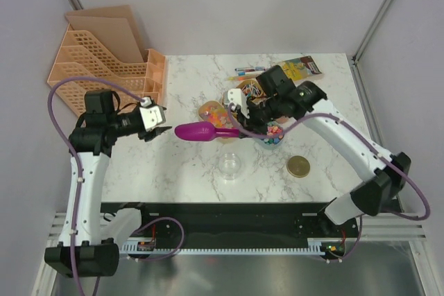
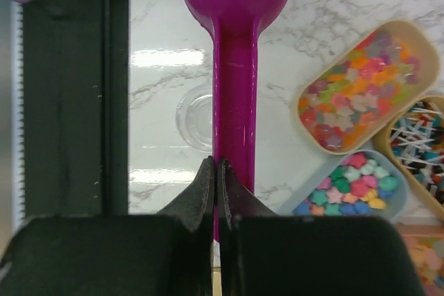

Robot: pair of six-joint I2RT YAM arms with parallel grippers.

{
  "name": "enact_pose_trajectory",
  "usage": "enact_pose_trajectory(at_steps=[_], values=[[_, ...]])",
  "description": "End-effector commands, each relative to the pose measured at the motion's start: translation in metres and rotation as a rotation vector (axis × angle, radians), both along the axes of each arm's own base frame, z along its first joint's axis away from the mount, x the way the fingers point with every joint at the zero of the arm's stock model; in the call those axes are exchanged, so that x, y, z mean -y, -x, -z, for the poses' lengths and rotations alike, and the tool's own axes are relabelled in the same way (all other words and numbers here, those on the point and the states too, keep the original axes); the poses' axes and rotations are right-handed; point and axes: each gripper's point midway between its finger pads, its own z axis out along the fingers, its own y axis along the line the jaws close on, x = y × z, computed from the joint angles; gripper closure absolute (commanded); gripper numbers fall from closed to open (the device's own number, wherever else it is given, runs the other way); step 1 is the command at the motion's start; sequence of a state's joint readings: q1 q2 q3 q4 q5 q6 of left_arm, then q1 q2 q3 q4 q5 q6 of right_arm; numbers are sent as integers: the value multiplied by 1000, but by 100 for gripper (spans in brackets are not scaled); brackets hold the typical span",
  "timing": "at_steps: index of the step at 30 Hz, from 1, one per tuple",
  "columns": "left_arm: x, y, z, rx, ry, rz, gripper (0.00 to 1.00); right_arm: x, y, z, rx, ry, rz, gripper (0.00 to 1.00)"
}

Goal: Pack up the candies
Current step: Adjust the spatula.

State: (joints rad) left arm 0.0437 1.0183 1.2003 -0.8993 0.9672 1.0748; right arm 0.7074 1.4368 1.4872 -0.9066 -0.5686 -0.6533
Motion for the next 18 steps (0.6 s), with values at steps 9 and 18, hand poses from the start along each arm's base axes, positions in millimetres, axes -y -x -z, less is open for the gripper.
enact_pose_trajectory(at_steps=[9, 18], values=[[-1, -18, -41, 319, 20, -29, 41, 10, 42, -40, -607, -185, -163, 100], [14, -6, -32, 298, 64, 79, 50, 19, 44, -45, -654, -223, -125, 100]])
